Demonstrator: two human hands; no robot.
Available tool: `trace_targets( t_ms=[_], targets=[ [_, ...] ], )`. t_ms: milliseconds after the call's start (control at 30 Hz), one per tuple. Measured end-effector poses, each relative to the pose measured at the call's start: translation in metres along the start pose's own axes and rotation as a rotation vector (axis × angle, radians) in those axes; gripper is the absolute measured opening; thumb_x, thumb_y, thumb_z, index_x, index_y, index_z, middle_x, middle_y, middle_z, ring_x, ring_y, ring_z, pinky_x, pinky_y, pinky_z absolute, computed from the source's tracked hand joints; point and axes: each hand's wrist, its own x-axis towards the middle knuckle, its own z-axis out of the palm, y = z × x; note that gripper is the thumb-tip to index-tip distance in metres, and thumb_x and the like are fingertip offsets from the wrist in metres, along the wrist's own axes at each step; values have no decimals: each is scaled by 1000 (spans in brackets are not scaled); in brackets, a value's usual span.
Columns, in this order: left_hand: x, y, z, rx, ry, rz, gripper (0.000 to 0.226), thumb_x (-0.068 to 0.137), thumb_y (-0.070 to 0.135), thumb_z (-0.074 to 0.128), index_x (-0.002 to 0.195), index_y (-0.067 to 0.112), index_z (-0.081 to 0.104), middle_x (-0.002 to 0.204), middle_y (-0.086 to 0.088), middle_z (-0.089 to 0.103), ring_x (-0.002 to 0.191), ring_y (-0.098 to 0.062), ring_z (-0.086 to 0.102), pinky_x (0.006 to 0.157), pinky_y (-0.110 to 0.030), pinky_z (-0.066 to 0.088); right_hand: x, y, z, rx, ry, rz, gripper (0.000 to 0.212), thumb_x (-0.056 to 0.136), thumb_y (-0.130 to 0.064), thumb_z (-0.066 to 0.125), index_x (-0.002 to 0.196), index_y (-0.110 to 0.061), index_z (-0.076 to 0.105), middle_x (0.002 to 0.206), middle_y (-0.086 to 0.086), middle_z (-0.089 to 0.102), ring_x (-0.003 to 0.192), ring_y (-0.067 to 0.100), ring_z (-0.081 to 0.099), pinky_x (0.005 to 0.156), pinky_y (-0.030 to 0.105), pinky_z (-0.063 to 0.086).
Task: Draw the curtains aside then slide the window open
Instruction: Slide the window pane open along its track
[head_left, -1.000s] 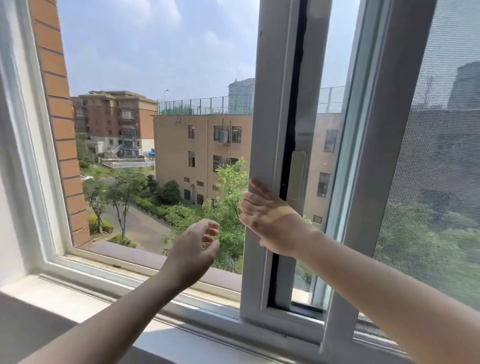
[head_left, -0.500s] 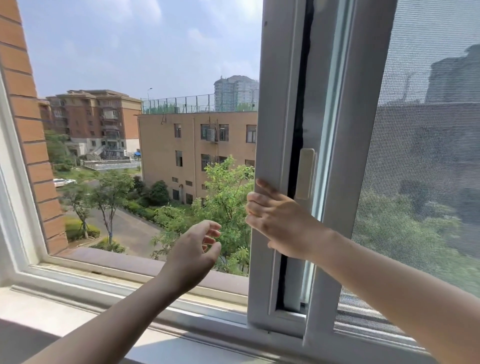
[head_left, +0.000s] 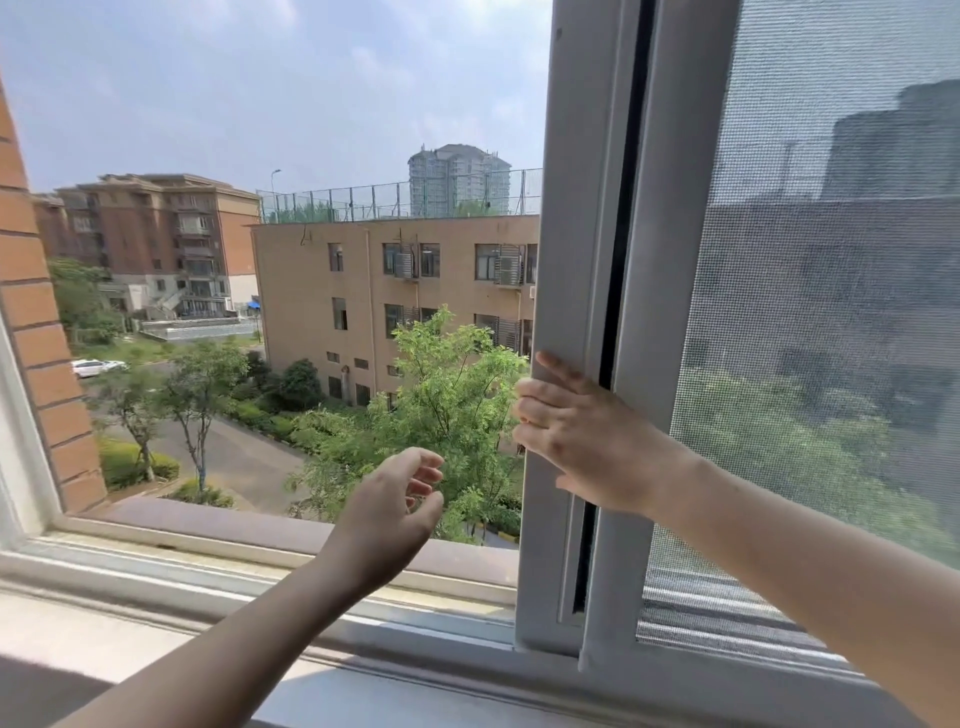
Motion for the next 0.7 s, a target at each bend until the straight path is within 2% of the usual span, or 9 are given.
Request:
trace_targets(
  t_ms=[133, 267, 433, 700],
  targets=[
    [3, 4, 2, -1, -1, 5, 22, 89, 15, 55, 111, 18, 55, 104, 5, 62, 95, -4, 59, 83, -22, 53, -9, 6, -3, -17, -33, -5, 48, 74, -38, 79, 115, -16, 69, 130, 4, 63, 136, 24, 44, 118, 45, -9],
    [4, 6, 3, 0, -11, 14, 23, 90, 16, 55, 112, 19, 55, 104, 6, 61, 95, -4, 59, 82, -20, 52, -17, 10, -3, -7, -29, -4, 49, 77, -41, 75, 119, -16, 68, 131, 3, 62, 137, 23, 43, 118, 44, -9],
    [7, 3, 0, -1, -2, 22, 21, 89, 16, 56, 110, 20, 55, 103, 8, 62, 95, -2, 59, 83, -21, 52, -18, 10, 1, 24, -35, 18, 50, 71, -45, 79, 111, -15, 71, 124, 3, 66, 131, 24, 50, 119, 46, 2],
    [6, 4, 5, -3, -9, 20, 23, 89, 15, 56, 111, 18, 56, 103, 6, 62, 94, -3, 59, 83, -22, 53, -20, 5, 3, 36, -71, 62, 51, 72, -49, 76, 110, -15, 70, 122, 3, 66, 131, 24, 49, 119, 47, 1]
  ],
)
